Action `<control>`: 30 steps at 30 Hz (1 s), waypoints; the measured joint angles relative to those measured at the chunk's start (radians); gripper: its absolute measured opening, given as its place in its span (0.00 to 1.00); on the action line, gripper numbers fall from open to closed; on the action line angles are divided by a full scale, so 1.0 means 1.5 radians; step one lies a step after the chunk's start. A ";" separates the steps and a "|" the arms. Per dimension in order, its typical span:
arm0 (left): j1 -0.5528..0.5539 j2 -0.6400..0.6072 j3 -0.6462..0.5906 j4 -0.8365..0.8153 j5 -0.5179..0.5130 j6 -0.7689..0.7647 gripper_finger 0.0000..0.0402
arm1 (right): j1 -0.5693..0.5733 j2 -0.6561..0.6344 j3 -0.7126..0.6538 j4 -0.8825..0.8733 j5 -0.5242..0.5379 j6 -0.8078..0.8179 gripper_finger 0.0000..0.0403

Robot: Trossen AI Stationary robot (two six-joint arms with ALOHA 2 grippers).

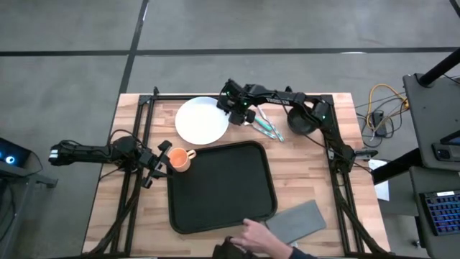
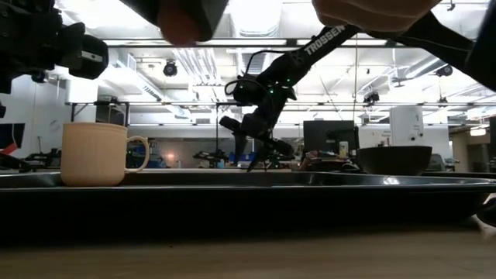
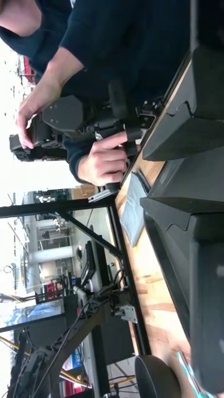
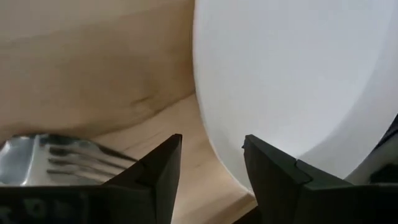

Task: Set up tray
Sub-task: Put the white plate on the black tray to the bottom right of the orange mug

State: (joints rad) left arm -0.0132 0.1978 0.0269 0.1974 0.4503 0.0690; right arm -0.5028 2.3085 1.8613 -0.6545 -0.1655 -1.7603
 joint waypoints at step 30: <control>0.000 0.000 0.000 0.000 0.000 0.000 0.21 | 0.017 -0.033 0.024 -0.049 0.007 0.148 0.28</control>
State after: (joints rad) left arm -0.0134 0.1980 0.0269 0.1976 0.4505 0.0691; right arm -0.4778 2.2596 1.8978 -0.7277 -0.1553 -1.5381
